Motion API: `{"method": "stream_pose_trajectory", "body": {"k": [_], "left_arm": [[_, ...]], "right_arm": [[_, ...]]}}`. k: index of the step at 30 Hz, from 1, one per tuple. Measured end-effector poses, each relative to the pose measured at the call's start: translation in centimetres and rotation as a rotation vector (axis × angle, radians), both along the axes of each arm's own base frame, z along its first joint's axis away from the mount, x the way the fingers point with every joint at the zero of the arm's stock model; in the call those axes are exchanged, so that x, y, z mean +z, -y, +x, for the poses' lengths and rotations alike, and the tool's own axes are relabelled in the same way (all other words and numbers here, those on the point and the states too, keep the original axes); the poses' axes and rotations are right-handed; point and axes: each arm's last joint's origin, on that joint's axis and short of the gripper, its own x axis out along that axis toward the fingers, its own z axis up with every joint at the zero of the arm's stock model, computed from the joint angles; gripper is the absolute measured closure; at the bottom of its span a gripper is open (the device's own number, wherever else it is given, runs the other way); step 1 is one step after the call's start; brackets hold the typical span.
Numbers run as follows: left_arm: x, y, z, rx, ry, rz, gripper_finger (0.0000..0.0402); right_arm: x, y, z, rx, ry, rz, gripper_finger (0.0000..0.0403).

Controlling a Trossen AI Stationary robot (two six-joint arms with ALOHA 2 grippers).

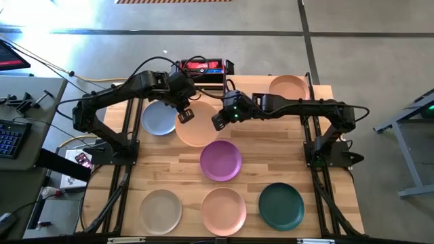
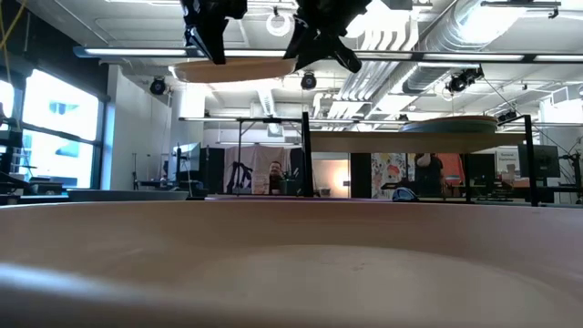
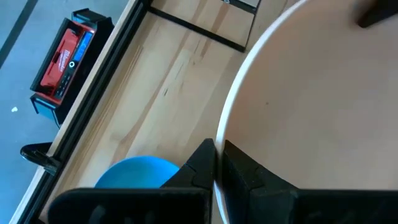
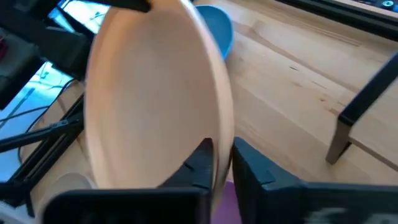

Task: Place and stack plates onto a shelf
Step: Stack the orange plate on top of the brown plate on the shelf

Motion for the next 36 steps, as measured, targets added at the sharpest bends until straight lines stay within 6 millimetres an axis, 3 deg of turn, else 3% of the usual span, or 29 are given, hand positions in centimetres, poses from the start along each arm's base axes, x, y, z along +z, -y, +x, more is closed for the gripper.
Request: {"method": "stream_pose_trajectory", "body": {"k": [10,22,28,36], "left_arm": [[0.0,0.0,0.1,0.0,0.012,-0.004,0.0387],[0.0,0.1,0.3,-0.026,0.035,-0.049,0.0319],[1.7,0.2,0.2,-0.046,0.095,-0.047,0.0308],[3.4,0.6,-0.4,-0.113,0.156,-0.072,0.0313]], "right_arm": [[-0.2,0.0,-0.2,-0.051,-0.019,0.023,0.04],[-0.5,0.0,-0.6,-0.052,-0.072,0.03,0.0403],[-0.7,0.0,-1.0,-0.053,-0.118,0.031,0.0403],[0.7,0.0,-4.2,-0.119,-0.223,0.018,0.0403]]}}
